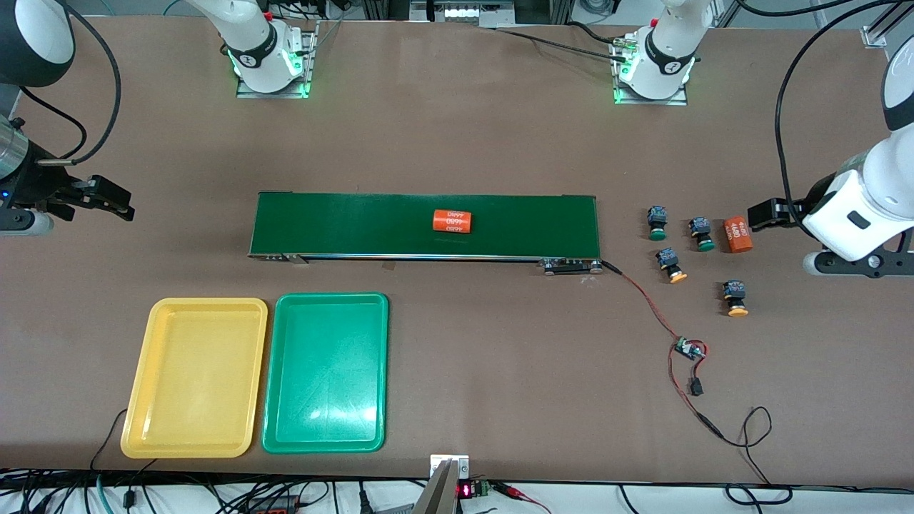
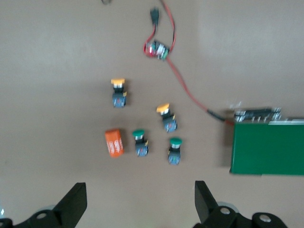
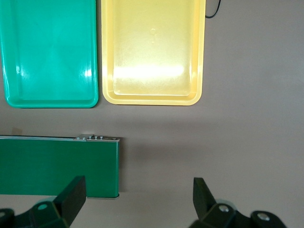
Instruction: Sort buttons by color to trays
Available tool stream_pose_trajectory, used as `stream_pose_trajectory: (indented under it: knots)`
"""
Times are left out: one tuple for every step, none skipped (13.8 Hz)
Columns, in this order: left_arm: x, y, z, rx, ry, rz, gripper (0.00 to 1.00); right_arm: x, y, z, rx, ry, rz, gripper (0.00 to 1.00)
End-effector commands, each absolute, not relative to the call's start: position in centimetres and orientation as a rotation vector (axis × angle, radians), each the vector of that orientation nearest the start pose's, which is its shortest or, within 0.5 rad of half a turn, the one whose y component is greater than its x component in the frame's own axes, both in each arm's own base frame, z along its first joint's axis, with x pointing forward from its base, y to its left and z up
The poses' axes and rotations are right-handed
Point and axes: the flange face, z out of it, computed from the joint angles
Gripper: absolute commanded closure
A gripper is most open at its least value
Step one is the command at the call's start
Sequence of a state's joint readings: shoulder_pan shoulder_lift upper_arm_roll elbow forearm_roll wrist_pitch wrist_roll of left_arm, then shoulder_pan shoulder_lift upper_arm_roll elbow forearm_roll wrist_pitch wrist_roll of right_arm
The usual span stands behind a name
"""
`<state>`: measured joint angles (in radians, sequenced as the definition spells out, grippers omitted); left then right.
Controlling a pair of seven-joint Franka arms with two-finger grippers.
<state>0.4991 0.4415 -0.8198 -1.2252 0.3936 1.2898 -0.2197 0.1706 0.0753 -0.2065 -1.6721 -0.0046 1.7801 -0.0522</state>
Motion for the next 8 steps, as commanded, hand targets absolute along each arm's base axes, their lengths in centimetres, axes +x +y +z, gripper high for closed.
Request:
stream_pose_trajectory:
  knots:
    - [62.0, -2.9, 51.0, -2.939, 0.095, 0.517, 0.0, 59.3, -1.9, 55.7, -3.15, -0.009, -0.067, 0.0]
    - [61.9, -3.0, 48.7, -2.93, 0.111, 0.552, 0.0, 59.3, -1.9, 55.7, -3.15, -0.009, -0.067, 0.0]
    - [62.2, -2.6, 46.4, -2.932, 0.119, 0.545, 0.0, 59.3, -2.0, 55.7, -3.15, -0.006, -0.067, 0.0]
    - [62.1, -1.1, 44.4, -2.944, 0.096, 0.536, 0.0, 59.3, -2.0, 55.7, -3.151, -0.006, -0.067, 0.0]
    - [62.0, 0.2, 42.8, -2.961, 0.076, 0.529, 0.0, 59.3, -2.0, 55.7, -3.151, -0.006, -0.067, 0.0]
    - [61.7, 0.7, 40.7, -2.975, 0.055, 0.524, 0.0, 59.3, -1.9, 55.7, -3.15, -0.009, -0.067, 0.0]
    - [61.6, 0.2, 39.0, -2.987, 0.055, 0.493, 0.0, 59.3, -1.9, 55.7, -3.15, -0.009, -0.067, 0.0]
    - [61.3, -0.5, 37.4, -2.988, -0.022, 0.47, 0.0, 59.3, -1.9, 55.7, -3.15, -0.011, -0.067, 0.0]
